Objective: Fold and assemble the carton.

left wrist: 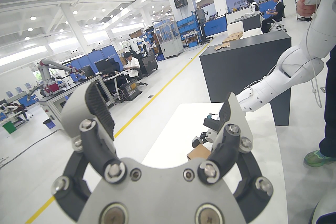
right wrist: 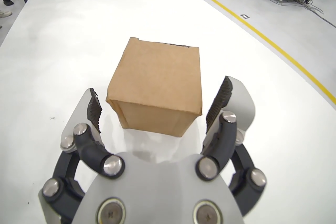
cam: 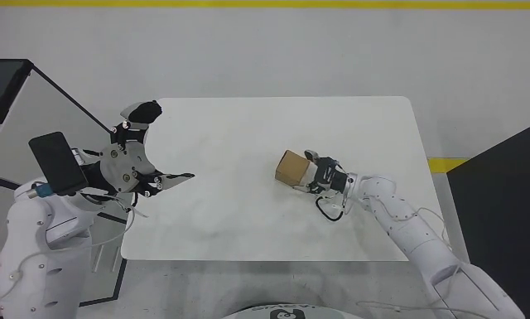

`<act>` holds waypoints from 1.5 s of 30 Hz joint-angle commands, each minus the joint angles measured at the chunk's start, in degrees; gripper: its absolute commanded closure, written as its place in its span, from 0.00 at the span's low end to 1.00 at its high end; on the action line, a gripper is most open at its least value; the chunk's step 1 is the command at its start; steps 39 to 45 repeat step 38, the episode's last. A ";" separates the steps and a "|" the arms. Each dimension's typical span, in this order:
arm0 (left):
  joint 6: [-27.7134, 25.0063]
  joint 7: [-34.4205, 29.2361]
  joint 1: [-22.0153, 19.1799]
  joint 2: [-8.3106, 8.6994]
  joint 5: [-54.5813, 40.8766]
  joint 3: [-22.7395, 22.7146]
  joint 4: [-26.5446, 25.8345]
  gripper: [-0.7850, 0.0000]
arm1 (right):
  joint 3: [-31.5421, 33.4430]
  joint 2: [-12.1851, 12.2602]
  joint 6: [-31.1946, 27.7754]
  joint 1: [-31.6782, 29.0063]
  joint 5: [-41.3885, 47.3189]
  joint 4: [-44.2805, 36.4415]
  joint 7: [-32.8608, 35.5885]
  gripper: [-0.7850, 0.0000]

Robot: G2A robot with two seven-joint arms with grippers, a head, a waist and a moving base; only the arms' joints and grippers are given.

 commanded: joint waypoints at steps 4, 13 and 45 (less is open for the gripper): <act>0.00 0.00 0.00 0.00 0.00 0.00 0.00 0.00 | 4.78 2.48 -2.28 -3.82 0.24 -7.10 -0.75 0.00; 0.00 0.00 0.00 0.00 0.00 0.00 0.00 0.00 | 22.92 8.11 -8.48 -17.53 7.70 -23.75 -1.63 0.00; 0.00 0.00 0.00 0.00 0.00 0.00 0.00 0.00 | 35.37 9.97 -8.14 -30.38 19.98 -34.84 -0.22 0.00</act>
